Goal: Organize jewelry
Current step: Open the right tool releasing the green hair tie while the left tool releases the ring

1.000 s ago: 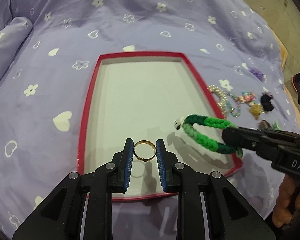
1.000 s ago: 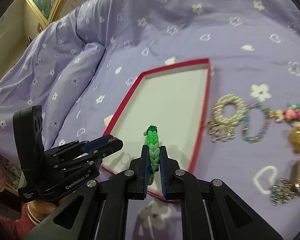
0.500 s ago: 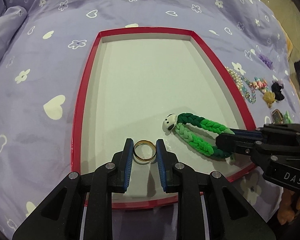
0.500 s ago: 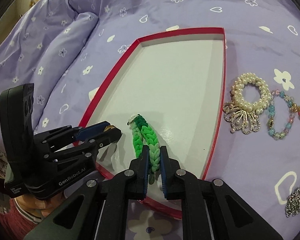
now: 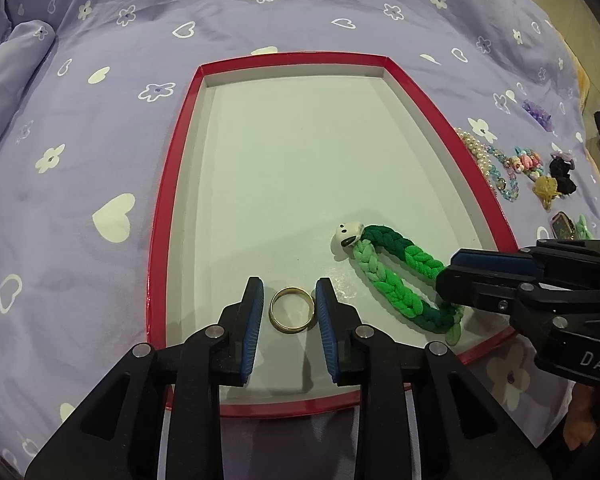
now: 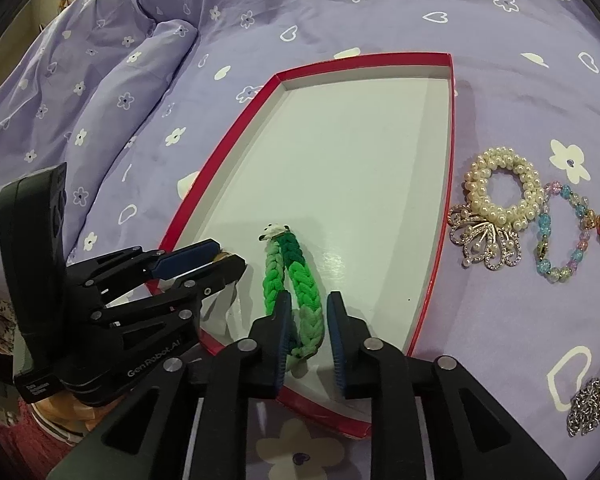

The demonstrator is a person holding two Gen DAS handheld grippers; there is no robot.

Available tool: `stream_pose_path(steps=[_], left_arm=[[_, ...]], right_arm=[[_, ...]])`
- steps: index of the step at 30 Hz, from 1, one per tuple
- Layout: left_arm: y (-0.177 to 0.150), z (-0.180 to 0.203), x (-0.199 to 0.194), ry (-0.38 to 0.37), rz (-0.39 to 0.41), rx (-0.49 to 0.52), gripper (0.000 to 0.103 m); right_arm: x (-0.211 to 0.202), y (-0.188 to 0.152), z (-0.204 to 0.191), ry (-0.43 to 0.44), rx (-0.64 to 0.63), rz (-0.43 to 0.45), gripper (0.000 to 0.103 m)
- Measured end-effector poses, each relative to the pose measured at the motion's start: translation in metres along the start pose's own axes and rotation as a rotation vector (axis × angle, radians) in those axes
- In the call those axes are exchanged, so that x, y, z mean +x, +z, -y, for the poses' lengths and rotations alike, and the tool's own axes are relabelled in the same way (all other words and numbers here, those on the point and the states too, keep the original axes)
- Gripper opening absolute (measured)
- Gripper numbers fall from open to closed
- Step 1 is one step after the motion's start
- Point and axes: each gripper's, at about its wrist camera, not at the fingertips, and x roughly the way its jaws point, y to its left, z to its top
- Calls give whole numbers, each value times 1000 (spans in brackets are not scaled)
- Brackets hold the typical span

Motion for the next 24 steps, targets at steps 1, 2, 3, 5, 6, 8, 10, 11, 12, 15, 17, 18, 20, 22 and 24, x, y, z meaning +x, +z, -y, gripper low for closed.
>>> stream_pose_path(steps=[1,2,3,5,6,8,10,11,12,15,17,18,20,22,24], left_arm=[[0,0,0,7,0,1,28],[0,0,-1,14,1,1,28],[-1,0,-3,20,4,-1,29],[-1,-1,-8,21,16,-12,31],[-1,-1,-11,19,22,-18,32],[0,-2,-17,18,37,-28,35],[1,0,-25,16,57,-37,37],[1,2,-29,12,64,-39,37],[2,4,-33,7,73,-42,37],[3,15,-43,-13,92,-39,38],[5,24,-48,-30,103,-32,40],[6,29,-50,-38,107,-26,41],[9,41,-52,-52,113,-8,43],[10,53,-55,-68,115,13,43],[13,65,-56,-82,116,32,43]], right_arm=[[-1,0,0,-1,2,2,24],[-2,-1,1,0,5,5,24],[-4,-2,1,4,9,9,24],[-10,-3,2,15,16,27,24],[-15,-3,2,22,18,42,24],[-34,-6,5,37,32,95,27],[-41,-7,7,39,38,112,35],[-56,-12,14,38,56,149,36],[-56,-12,14,38,56,149,37],[-85,-26,37,13,115,201,37],[-91,-30,44,0,131,209,38],[-98,-34,51,-12,149,219,39],[-111,-43,67,-36,180,243,40],[-127,-52,86,-83,219,276,42],[-132,-54,91,-98,232,285,44]])
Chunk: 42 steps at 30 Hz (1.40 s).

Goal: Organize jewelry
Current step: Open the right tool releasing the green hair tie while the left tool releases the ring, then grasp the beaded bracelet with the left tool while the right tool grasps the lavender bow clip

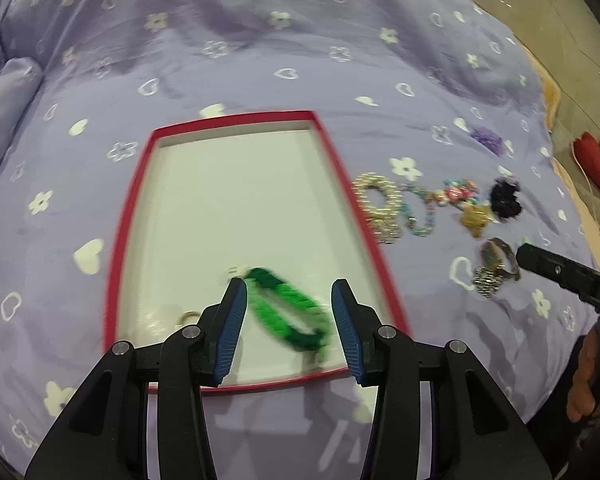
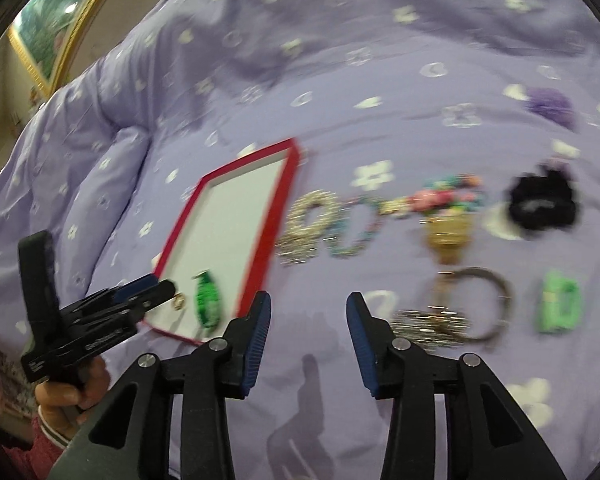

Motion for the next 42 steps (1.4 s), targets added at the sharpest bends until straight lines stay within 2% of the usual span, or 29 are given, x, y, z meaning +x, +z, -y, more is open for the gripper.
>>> stream_pose_path(steps=[3,11,16,19,22,30,35,38,41,42], left_arm=[[3,18,1,-18,0,29,43],[11,61,9,-69,-6,102,43],[19,81,19,-90,-16,138,43],[23,92,26,-104,-25,155,43],[28,100,35,-117,-31,164,43],[49,117,68,-172,-80,174,43],[63,128,90,-184,-102,183,43],[70,133,110,-187,-136,188,42],[72,139,124,-189,-163,195,42],[70,141,129,-180,-179,206,37]], right_arm=[[-20,-2,30,-55,42,39,44],[-44,-8,81,-123,133,77,44],[-50,-5,97,-144,154,92,45],[-51,1,106,-160,169,102,53],[-51,9,116,-177,173,115,54],[-43,48,141,-225,180,138,54],[-21,84,169,-263,203,111,54],[-12,91,176,-274,203,98,53],[2,96,185,-282,206,62,50],[6,96,187,-281,204,49,42]])
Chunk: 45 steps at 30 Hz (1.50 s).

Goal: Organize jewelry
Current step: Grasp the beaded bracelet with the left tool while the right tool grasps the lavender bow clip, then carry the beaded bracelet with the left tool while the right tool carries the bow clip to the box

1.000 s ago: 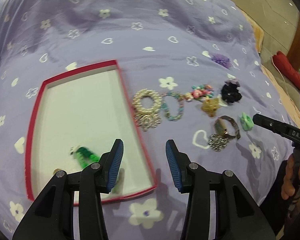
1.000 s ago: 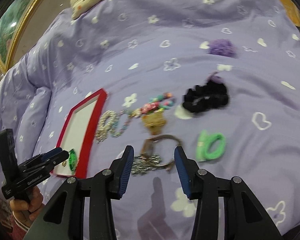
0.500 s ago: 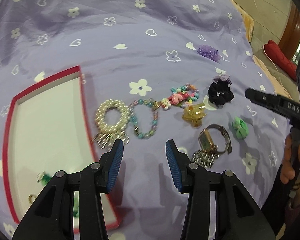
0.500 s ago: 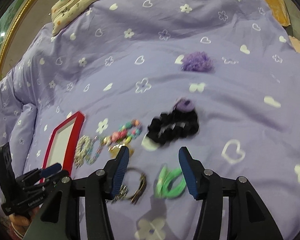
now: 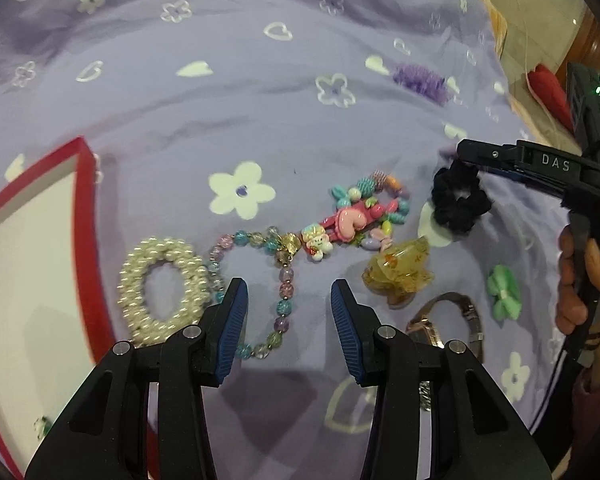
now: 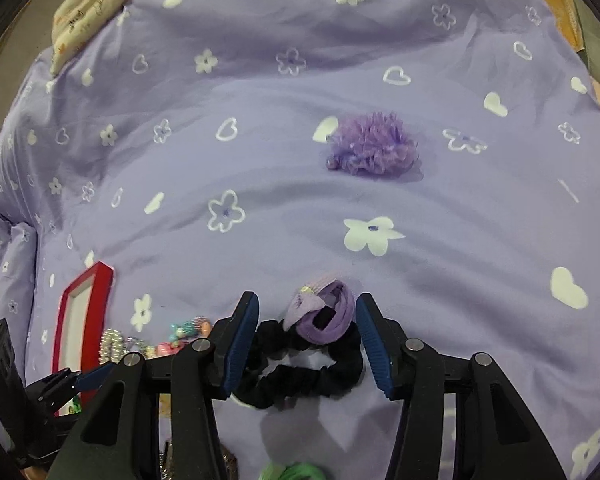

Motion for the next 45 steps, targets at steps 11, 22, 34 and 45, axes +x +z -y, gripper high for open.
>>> stream_pose_path(steps=[11,22,34,45], left_arm=[[-10,-3,-16,-32,48,1,6],[-31,-16,-73,-108,144,-65,6],[-55,-41,-135,-105,259,-139,6],[-77,-89,-170,-43,323,-224,6]], right_arm=[[-25,-17,-3,61,4,67,8],[-58,-44,-47,203,-27,93,8],[-65,-76,-112,322,-120,46,8],[-53,-102,-176,405,-223,-26,8]])
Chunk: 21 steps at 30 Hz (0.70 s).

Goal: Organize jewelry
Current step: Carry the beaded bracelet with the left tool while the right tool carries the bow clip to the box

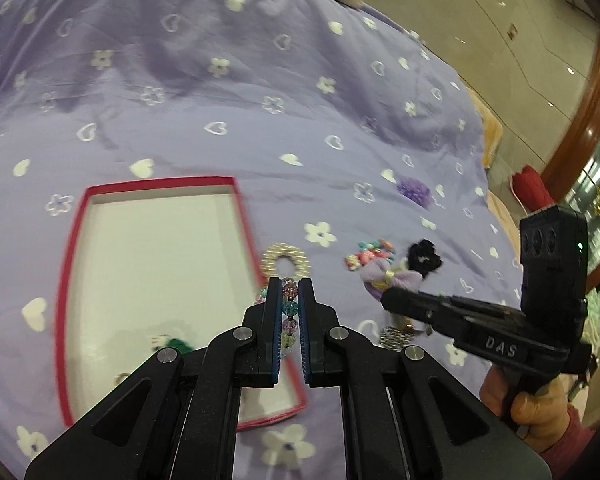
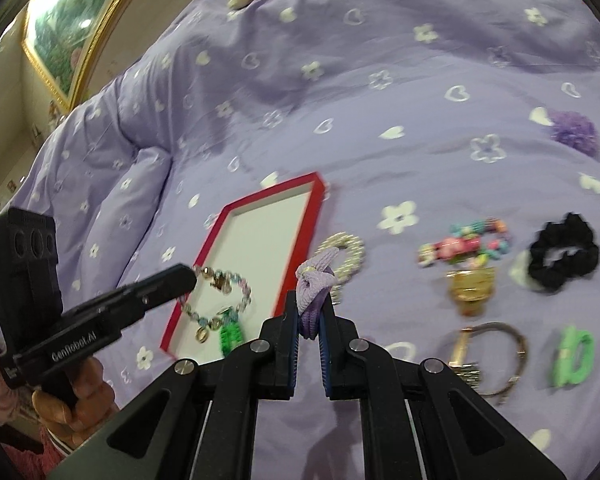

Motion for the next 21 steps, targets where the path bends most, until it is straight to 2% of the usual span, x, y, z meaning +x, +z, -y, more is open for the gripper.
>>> stream_pose_path(steps=[10,21], left_arm=[[-9,-57,-10,88,19,-99,6],[-9,-103,5,146,23,-173,6]], right_arm=[[38,-3,-44,58,-75,-61,8],[89,-4,-67,54,-119,-140,8]])
